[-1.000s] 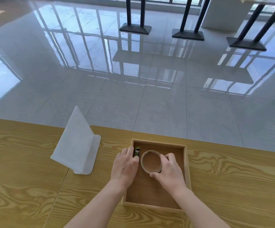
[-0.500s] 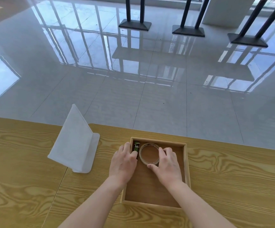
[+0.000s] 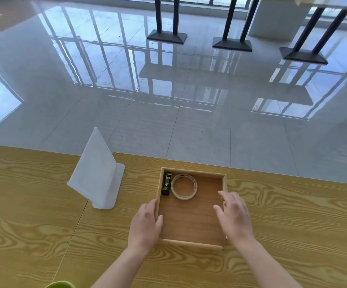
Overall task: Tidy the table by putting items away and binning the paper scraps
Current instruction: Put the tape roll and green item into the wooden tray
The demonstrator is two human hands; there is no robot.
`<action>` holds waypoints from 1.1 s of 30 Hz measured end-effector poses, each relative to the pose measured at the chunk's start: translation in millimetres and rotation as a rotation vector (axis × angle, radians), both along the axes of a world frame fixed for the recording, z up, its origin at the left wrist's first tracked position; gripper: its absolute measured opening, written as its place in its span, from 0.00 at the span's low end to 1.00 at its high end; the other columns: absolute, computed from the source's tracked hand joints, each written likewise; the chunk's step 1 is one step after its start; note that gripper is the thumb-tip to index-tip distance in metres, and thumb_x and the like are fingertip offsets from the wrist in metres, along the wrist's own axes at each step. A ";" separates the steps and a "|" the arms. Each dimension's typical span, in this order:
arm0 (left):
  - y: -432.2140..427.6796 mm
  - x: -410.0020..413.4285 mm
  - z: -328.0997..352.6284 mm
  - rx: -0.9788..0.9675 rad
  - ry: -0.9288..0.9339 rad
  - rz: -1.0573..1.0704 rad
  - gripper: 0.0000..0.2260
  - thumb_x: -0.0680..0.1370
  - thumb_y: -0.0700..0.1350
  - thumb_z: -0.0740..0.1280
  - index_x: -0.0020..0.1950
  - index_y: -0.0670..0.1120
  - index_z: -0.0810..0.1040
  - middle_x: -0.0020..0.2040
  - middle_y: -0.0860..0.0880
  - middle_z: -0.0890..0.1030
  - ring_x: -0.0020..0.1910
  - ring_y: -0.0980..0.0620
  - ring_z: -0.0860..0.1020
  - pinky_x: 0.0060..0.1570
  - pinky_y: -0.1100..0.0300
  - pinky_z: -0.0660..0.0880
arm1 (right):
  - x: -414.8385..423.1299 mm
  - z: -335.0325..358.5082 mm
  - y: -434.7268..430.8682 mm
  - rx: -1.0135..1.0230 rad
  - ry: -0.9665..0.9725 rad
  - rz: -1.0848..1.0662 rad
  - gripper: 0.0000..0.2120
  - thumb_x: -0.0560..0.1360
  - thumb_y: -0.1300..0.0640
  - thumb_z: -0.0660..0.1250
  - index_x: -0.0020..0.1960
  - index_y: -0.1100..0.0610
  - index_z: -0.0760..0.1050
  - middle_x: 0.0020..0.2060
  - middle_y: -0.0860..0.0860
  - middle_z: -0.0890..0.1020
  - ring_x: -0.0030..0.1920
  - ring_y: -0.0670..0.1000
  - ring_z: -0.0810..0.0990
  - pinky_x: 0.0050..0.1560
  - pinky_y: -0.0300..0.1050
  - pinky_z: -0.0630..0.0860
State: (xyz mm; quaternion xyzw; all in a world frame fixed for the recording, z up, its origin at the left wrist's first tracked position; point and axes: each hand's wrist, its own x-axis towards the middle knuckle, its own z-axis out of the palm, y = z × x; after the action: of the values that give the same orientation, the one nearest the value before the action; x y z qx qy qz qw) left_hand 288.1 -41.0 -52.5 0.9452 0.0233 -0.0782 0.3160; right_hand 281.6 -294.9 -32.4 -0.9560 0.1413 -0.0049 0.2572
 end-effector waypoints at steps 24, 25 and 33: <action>14.1 -9.8 13.9 0.076 0.034 0.030 0.24 0.79 0.38 0.63 0.75 0.47 0.66 0.54 0.48 0.78 0.50 0.51 0.77 0.50 0.59 0.75 | -31.9 -4.0 13.0 0.033 0.201 -0.040 0.18 0.79 0.56 0.65 0.68 0.58 0.71 0.52 0.50 0.78 0.49 0.51 0.78 0.50 0.47 0.77; 17.5 -9.2 13.7 0.074 0.032 0.042 0.24 0.79 0.38 0.63 0.75 0.47 0.66 0.54 0.48 0.78 0.50 0.51 0.77 0.50 0.59 0.75 | -31.5 -4.1 16.6 0.043 0.196 -0.038 0.18 0.79 0.56 0.65 0.69 0.57 0.71 0.52 0.50 0.78 0.50 0.52 0.79 0.51 0.48 0.77; 48.4 -2.2 10.0 0.027 0.022 0.154 0.24 0.78 0.39 0.65 0.75 0.48 0.67 0.56 0.47 0.79 0.54 0.49 0.78 0.56 0.53 0.77 | -12.8 -4.4 44.9 0.044 0.164 0.004 0.12 0.78 0.55 0.66 0.61 0.57 0.75 0.43 0.47 0.77 0.44 0.49 0.77 0.44 0.43 0.72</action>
State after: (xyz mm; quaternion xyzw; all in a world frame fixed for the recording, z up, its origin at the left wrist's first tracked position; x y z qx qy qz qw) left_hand 285.9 7.4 -42.5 0.9439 0.1005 -0.0638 0.3081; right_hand 268.7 -250.0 -36.8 -0.9476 0.1600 0.0771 0.2655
